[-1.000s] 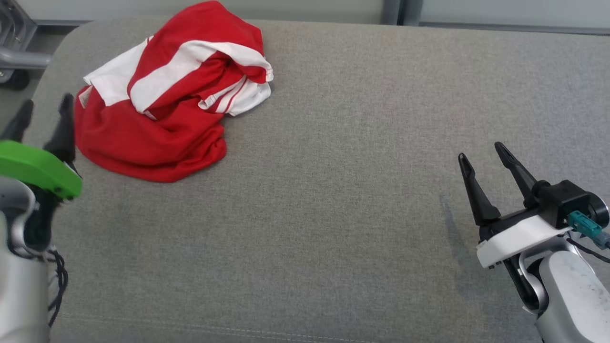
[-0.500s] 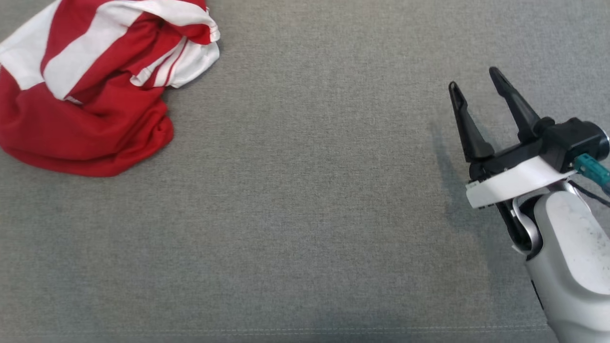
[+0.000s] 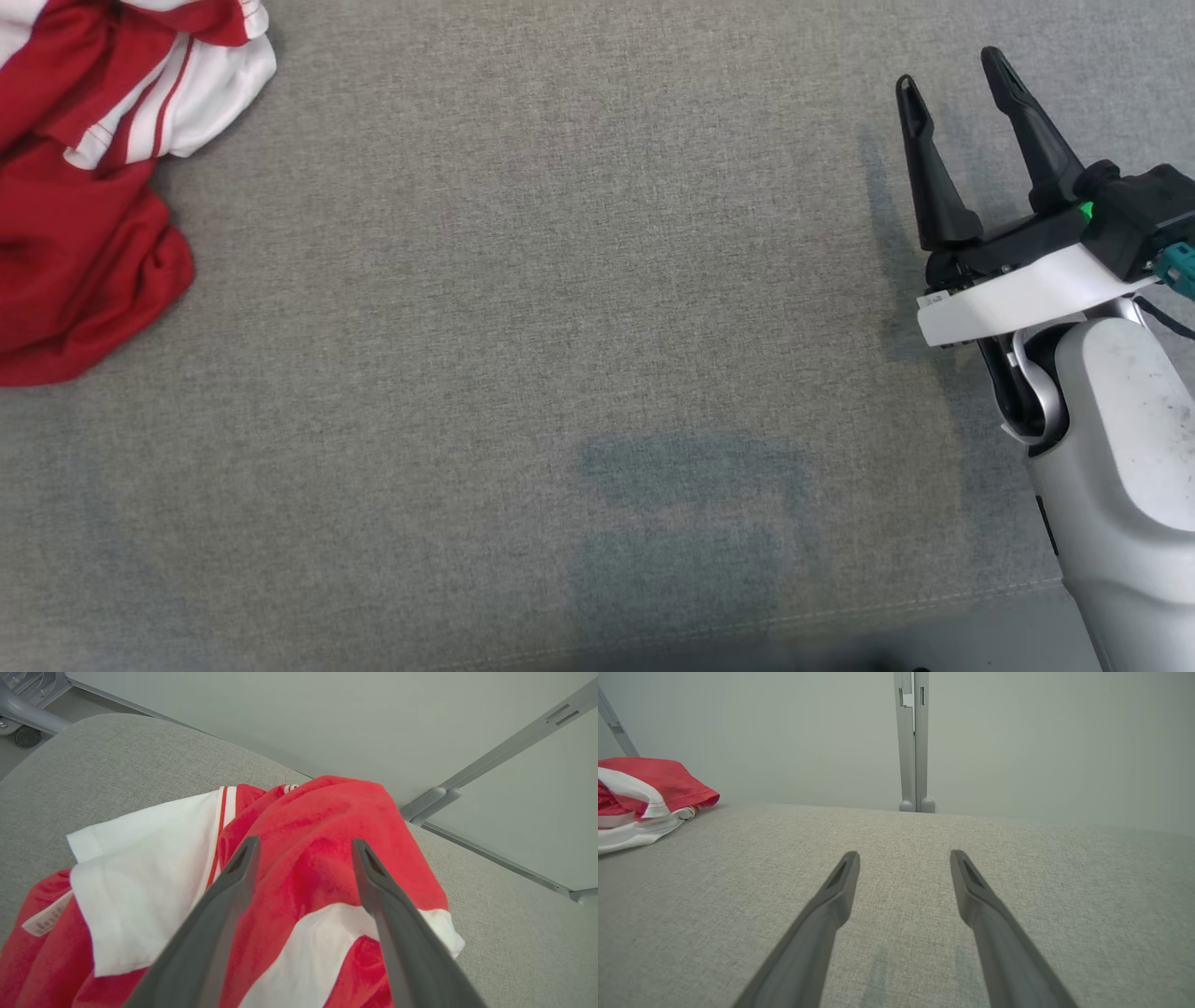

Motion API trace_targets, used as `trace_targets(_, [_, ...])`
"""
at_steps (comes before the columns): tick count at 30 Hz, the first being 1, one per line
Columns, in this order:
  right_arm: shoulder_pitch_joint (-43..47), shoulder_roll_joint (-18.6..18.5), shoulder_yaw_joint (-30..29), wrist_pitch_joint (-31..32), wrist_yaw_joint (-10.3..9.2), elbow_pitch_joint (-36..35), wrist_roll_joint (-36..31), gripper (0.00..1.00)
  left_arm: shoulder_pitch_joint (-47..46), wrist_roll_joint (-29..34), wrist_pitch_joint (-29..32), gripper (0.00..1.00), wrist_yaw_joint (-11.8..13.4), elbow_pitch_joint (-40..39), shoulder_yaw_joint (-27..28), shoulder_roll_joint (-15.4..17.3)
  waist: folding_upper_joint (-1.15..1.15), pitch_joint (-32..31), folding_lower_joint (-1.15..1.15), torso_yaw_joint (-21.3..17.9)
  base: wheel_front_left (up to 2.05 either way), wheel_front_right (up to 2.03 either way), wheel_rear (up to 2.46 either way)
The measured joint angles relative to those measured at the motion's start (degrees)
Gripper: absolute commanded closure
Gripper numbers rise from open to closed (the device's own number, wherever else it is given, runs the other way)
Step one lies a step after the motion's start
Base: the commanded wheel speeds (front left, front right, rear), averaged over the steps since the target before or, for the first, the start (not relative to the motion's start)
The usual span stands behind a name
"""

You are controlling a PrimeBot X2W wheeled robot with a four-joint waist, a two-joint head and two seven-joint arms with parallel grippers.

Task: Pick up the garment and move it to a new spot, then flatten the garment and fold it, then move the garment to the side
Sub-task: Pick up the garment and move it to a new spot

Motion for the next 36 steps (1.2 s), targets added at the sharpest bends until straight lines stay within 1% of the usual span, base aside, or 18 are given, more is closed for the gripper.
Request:
trace_targets(7, [-1.1,0.5,-0.8,0.0,0.01,0.1,0.0,0.00,-0.8,0.8,0.7,0.00,0.2,2.1,-0.6,0.3,0.00,2.3,0.00,-1.8,0.00,0.00,0.00])
trace_targets(11, [-1.1,0.6,-1.3,0.0,0.01,0.5,0.0,0.00,-0.8,1.6,0.8,0.00,0.5,3.1,-1.0,0.6,0.00,2.9,-0.01,-2.1,0.00,0.00,0.00])
trace_targets(13, [-1.2,0.6,-1.5,0.0,0.01,0.6,0.0,0.00,-0.8,2.3,0.7,0.00,0.2,3.4,-1.7,1.2,0.00,3.1,0.00,-2.2,0.00,0.00,0.00])
trace_targets(14, [-1.3,0.7,-1.5,0.0,0.01,0.6,0.0,0.00,-0.8,2.5,0.6,0.18,-0.3,3.4,-2.0,1.5,0.00,3.2,0.00,-2.1,0.00,0.00,0.00])
trace_targets(15, [-1.4,0.8,-1.5,0.0,0.01,0.6,0.0,0.00,-0.8,2.5,0.4,0.69,-0.5,3.3,-2.0,1.6,0.00,3.2,-0.01,-2.1,0.00,0.00,0.00])
trace_targets(16, [-1.4,1.0,-1.5,0.0,0.01,0.6,0.0,0.00,-1.0,2.5,0.0,1.00,-1.0,3.2,-2.1,1.7,0.00,3.2,-0.01,-2.1,0.00,0.00,0.00])
trace_targets(19, [-1.8,1.3,-1.6,0.0,0.02,0.9,0.0,0.00,-2.4,2.8,-0.9,1.00,-2.8,2.7,-3.2,1.8,0.00,3.2,-0.01,-2.1,0.00,0.00,0.00])
trace_targets(24, [-1.9,1.6,-2.3,0.0,0.02,1.6,0.0,0.00,-4.4,2.8,-1.4,1.00,-4.9,2.6,-5.1,1.2,0.00,2.4,-0.01,-2.0,0.00,0.00,0.00])
trace_targets(28, [-1.9,1.8,-2.6,0.0,0.02,1.9,0.0,0.00,-4.6,4.3,-0.3,1.00,-5.2,3.0,-7.1,1.5,0.00,1.6,-0.01,-1.8,0.00,0.00,0.00])
trace_targets(32, [-1.9,2.8,-2.4,0.0,0.03,2.0,0.0,0.00,-4.6,4.2,-0.9,1.00,-5.3,3.9,-5.5,1.7,0.00,1.2,-0.01,-1.9,0.00,0.00,0.00])
trace_targets(35, [-1.9,3.1,-2.4,0.0,0.08,2.2,0.0,0.00,-4.9,3.9,-1.3,1.00,-6.0,3.7,-5.7,1.5,0.00,0.7,-0.01,-2.2,0.00,0.00,0.00])
trace_targets(36, [-1.9,3.1,-2.5,0.0,0.14,2.4,0.0,0.00,-5.3,3.6,-1.5,1.00,-6.0,3.5,-5.7,1.1,0.00,0.5,0.00,-2.3,0.00,0.00,0.00])
